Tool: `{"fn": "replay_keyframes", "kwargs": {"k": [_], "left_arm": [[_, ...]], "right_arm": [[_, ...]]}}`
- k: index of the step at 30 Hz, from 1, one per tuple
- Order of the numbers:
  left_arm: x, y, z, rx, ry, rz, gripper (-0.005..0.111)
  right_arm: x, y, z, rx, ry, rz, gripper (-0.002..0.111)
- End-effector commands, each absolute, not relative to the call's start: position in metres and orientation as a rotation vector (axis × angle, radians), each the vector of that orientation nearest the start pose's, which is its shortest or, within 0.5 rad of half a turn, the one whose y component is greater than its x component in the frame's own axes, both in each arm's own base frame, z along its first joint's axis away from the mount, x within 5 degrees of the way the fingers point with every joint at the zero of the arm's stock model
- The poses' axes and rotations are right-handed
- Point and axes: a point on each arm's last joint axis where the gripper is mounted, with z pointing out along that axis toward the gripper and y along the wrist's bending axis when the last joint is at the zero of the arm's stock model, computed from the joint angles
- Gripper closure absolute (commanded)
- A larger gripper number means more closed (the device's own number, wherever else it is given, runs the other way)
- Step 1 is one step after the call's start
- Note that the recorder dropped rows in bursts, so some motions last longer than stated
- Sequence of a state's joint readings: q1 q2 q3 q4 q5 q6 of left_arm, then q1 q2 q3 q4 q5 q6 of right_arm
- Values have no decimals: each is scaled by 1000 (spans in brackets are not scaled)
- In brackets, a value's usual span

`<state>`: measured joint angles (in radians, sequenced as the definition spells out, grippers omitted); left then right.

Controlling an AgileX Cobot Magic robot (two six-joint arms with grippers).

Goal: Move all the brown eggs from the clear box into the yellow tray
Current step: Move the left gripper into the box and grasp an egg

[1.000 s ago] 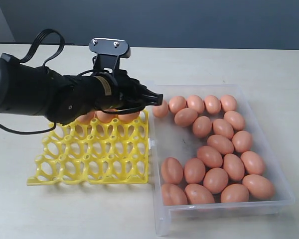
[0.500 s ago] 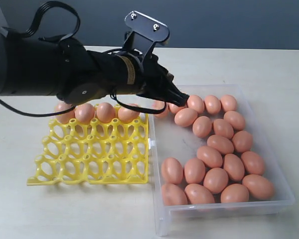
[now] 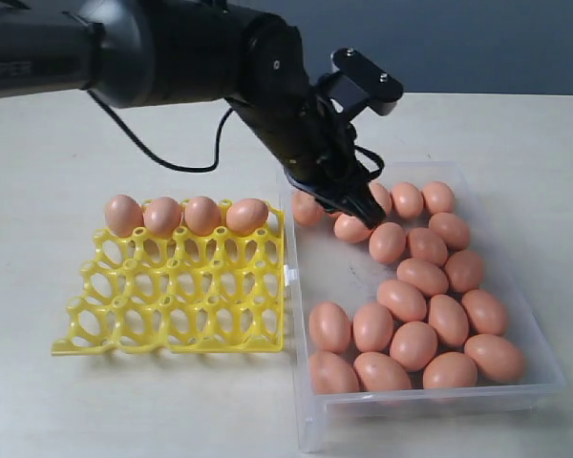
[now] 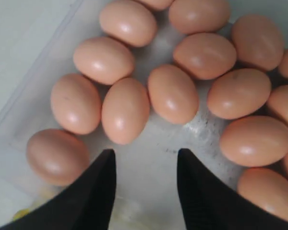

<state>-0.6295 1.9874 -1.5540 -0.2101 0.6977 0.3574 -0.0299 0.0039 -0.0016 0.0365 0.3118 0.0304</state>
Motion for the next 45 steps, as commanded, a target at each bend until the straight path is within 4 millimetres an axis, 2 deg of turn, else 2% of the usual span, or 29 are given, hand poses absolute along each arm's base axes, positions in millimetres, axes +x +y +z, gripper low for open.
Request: {"fn": "replay_keyframes", "kwargs": {"k": [1, 9, 20, 22, 25, 31, 41, 45], "left_arm": [[362, -285, 220, 1139, 2390, -394, 66], [390, -294, 185, 1161, 2518, -425, 66], [405, -298, 149, 1133, 2562, -395, 66], [406, -299, 151, 1133, 2555, -393, 63], [409, -301, 159, 1121, 2529, -408, 45], [412, -303, 158, 1111, 2502, -398, 45], [407, -299, 141, 1255, 2550, -341, 47], [409, -300, 136, 1247, 2542, -337, 47]], "right_arm": [[54, -1, 186, 72, 1787, 31, 109], [54, -1, 186, 72, 1787, 31, 109], [54, -1, 186, 72, 1787, 31, 109], [54, -1, 186, 72, 1787, 31, 109], [54, -1, 186, 72, 1787, 31, 109], [54, -1, 186, 72, 1787, 31, 109], [54, -1, 186, 72, 1787, 31, 109], [54, -1, 186, 72, 1787, 31, 109]]}}
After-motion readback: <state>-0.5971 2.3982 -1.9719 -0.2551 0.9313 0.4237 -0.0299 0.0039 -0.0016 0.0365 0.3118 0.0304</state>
